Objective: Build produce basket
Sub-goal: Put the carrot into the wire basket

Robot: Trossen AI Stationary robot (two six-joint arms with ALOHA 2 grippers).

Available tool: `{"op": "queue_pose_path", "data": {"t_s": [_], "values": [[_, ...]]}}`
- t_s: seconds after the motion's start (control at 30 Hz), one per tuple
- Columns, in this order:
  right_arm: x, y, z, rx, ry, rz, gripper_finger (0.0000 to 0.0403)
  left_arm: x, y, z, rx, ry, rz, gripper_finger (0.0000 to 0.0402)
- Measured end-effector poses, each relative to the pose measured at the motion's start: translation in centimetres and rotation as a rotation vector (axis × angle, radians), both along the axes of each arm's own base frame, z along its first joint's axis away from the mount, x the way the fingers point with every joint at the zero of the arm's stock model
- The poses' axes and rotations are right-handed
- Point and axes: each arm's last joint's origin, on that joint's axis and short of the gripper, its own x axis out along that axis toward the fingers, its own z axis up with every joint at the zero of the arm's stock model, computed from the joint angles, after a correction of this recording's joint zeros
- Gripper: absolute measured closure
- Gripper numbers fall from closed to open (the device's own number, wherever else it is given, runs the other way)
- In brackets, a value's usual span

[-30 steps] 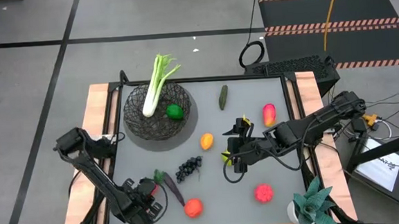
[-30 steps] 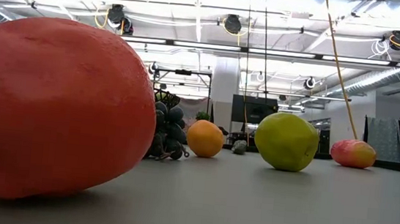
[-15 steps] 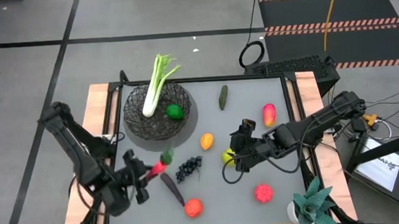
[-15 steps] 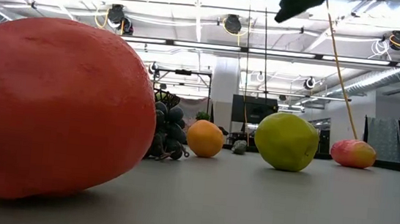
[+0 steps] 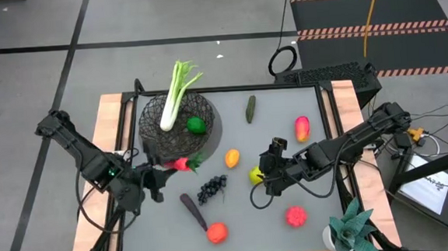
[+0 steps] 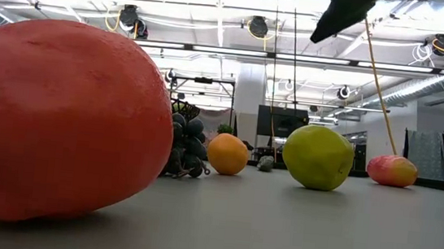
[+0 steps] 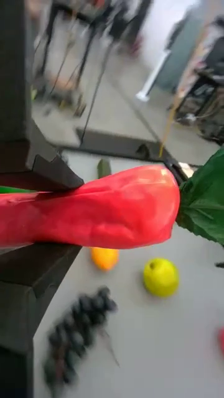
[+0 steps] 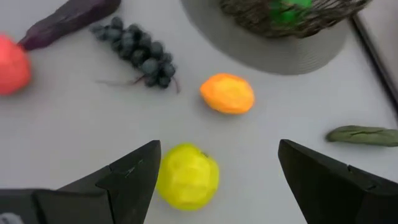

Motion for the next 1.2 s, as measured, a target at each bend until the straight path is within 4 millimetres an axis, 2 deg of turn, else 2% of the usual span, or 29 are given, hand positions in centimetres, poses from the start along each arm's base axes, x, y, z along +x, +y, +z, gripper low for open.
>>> {"op": "queue_pose_path", "data": {"t_s": [0.17,0.4,0.67,0.8,1.2], "values": [[-0.3,0.6,-0.6,0.025,0.010,0.013,0.0085,0.8,0.9,-0.1,0.130,0.061,-0.024,0.0277],[-1.0,1.9,-0.8,0.059,-0.006,0.001,0.0085,1.6,2.1,-0.3,0.080,0.042,0.077,0.0277],[-1.8,3.4,-0.8,0.100,-0.017,0.003,0.0085,2.9,3.3,0.4,0.068,-0.027,0.136,0.0277],[-2.1,4.0,-0.8,0.109,-0.019,0.015,0.0085,3.6,3.8,1.0,0.004,-0.118,0.183,0.0277],[-2.3,4.2,-0.8,0.119,-0.025,0.004,0.0085,4.7,5.1,1.9,-0.383,-0.405,0.409,0.0277]]}}
